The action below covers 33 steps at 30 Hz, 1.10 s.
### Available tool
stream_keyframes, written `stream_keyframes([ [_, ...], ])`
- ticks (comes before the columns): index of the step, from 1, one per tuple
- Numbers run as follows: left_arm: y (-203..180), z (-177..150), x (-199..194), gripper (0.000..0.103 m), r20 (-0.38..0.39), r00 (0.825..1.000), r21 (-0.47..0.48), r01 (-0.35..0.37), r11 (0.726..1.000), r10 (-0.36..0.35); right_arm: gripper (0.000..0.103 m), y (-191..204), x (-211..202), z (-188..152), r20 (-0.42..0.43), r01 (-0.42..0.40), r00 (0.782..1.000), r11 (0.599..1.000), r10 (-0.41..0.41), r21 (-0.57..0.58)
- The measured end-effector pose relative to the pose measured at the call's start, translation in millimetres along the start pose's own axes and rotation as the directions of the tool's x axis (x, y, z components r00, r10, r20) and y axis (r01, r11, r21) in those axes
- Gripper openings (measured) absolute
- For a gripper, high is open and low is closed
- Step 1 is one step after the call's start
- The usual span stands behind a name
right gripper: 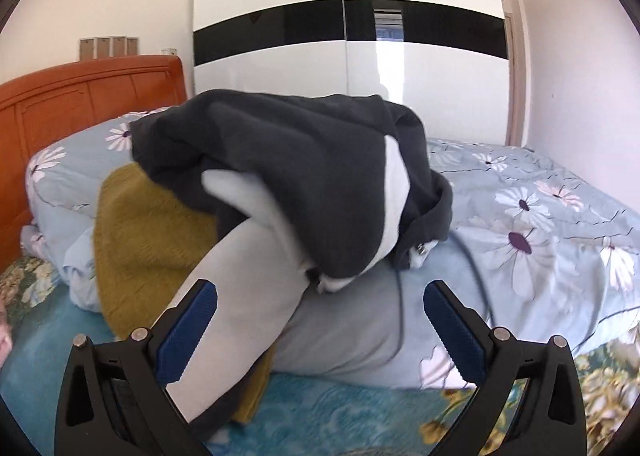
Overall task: Fold clothes
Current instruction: 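Move both grippers toward the black fleece jacket on the clothes pile, then grasp the black fleece jacket with the right gripper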
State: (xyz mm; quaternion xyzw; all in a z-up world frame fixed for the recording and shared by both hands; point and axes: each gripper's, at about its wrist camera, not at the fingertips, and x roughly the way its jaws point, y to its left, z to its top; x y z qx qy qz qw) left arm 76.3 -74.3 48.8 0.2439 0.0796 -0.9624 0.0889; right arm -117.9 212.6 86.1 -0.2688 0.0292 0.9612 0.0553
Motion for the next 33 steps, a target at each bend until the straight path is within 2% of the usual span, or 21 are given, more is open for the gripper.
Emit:
stream_keyframes([
  [4,5,-1,-6,0.103,0.002,1.0,0.003,-0.019,1.0,0.019,0.101,3,34,24,-0.094,0.027,0.995,0.999,-0.03,-0.037],
  [6,7,-2,-8,0.103,0.001,0.999,0.018,-0.035,0.999,0.035,0.093,9,46,28,-0.12,0.07,0.99,0.995,-0.078,-0.074],
  [8,10,-4,-11,0.103,0.002,0.999,0.033,-0.051,0.998,0.051,0.072,12,52,32,-0.12,0.112,0.985,0.988,-0.124,-0.102],
  [10,16,-7,-11,0.103,-0.002,0.998,0.041,-0.063,0.997,0.064,0.063,14,55,36,-0.111,0.151,0.98,0.981,-0.165,-0.124],
  [13,28,-12,-14,0.103,-0.006,0.997,0.042,-0.078,0.996,0.078,0.042,14,40,43,-0.049,0.137,0.989,0.987,-0.141,-0.082],
  [15,36,-14,-14,0.103,-0.012,0.996,0.031,-0.088,0.996,0.089,0.04,13,21,45,0.016,0.106,0.994,0.994,-0.105,-0.035],
  [18,45,-16,-15,0.103,-0.019,0.995,0.013,-0.097,0.995,0.097,0.04,23,5,44,0.076,0.094,0.993,0.993,-0.089,-0.066],
  [20,46,-16,-14,0.103,-0.022,0.995,0.006,-0.098,0.995,0.098,0.04,28,1,49,0.086,0.082,0.994,0.991,-0.073,-0.103],
  [21,45,-17,-14,0.103,-0.025,0.995,0.009,-0.096,0.995,0.096,0.04,33,2,51,0.09,0.119,0.99,0.983,-0.107,-0.138],
  [25,35,-18,-16,0.103,-0.027,0.996,0.043,-0.089,0.995,0.09,0.039,44,28,63,-0.029,0.173,0.983,0.962,-0.183,-0.212],
  [27,32,-19,-18,0.103,-0.02,0.995,0.076,-0.098,0.992,0.1,0.025,39,40,68,-0.087,0.199,0.971,0.954,-0.223,-0.226],
  [28,31,-20,-20,0.103,-0.016,0.994,0.092,-0.103,0.99,0.105,0.009,37,38,71,-0.089,0.2,0.971,0.957,-0.223,-0.21],
  [31,31,-20,-24,0.103,-0.009,0.993,0.112,-0.113,0.987,0.115,0.006,25,15,82,-0.039,0.191,0.98,0.974,-0.197,-0.122],
  [33,35,-19,-30,0.103,-0.011,0.994,0.092,-0.103,0.99,0.104,0.006,14,-6,88,-0.013,0.151,0.988,0.987,-0.152,-0.052],
])
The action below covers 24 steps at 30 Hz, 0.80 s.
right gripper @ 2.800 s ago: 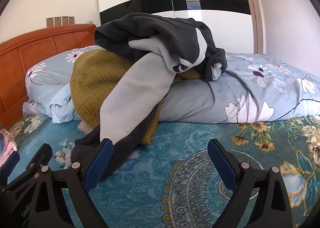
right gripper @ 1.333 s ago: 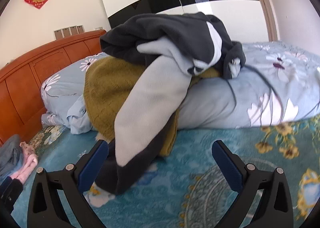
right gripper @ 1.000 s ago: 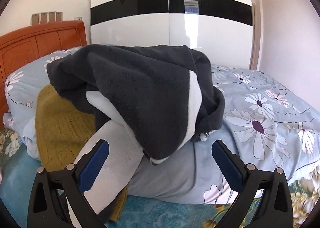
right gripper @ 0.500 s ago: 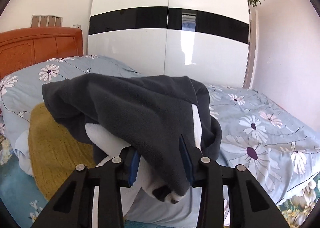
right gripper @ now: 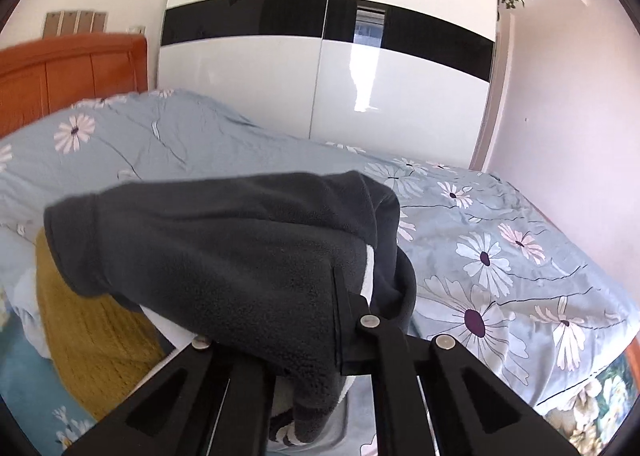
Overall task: Fold clothes
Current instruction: 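Grasp the black fleece jacket with the right gripper, then lift the jacket off the pile with the right gripper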
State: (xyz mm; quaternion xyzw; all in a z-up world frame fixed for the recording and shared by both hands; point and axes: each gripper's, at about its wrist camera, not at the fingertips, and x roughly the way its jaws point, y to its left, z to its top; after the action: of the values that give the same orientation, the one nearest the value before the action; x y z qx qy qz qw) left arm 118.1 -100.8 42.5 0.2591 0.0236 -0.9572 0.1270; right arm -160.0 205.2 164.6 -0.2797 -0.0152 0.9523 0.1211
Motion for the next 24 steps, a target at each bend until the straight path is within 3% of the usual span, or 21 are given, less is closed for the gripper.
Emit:
stream_keyframes([
  [4,4,1,-14,0.103,0.011,1.0,-0.021,0.017,1.0,-0.017,0.006,-28,-50,14,0.098,-0.07,0.993,0.996,0.065,0.05],
  [8,4,-1,-30,0.103,0.02,0.999,-0.024,0.038,0.999,-0.038,0.005,-48,-109,17,0.202,-0.138,0.971,0.99,0.13,0.025],
  [11,3,-4,-41,0.103,0.02,0.998,-0.028,0.062,0.998,-0.061,0.005,-56,-158,0,0.255,-0.177,0.95,0.984,0.178,-0.027],
  [19,-12,-11,-66,0.103,0.015,0.988,-0.021,0.155,0.988,-0.155,0.006,-107,-244,-52,0.284,-0.304,0.902,0.945,0.326,-0.118],
  [24,-39,-20,-80,0.103,0.004,0.969,0.034,0.248,0.968,-0.248,0.006,-127,-324,-80,0.339,-0.361,0.849,0.913,0.405,-0.189],
])
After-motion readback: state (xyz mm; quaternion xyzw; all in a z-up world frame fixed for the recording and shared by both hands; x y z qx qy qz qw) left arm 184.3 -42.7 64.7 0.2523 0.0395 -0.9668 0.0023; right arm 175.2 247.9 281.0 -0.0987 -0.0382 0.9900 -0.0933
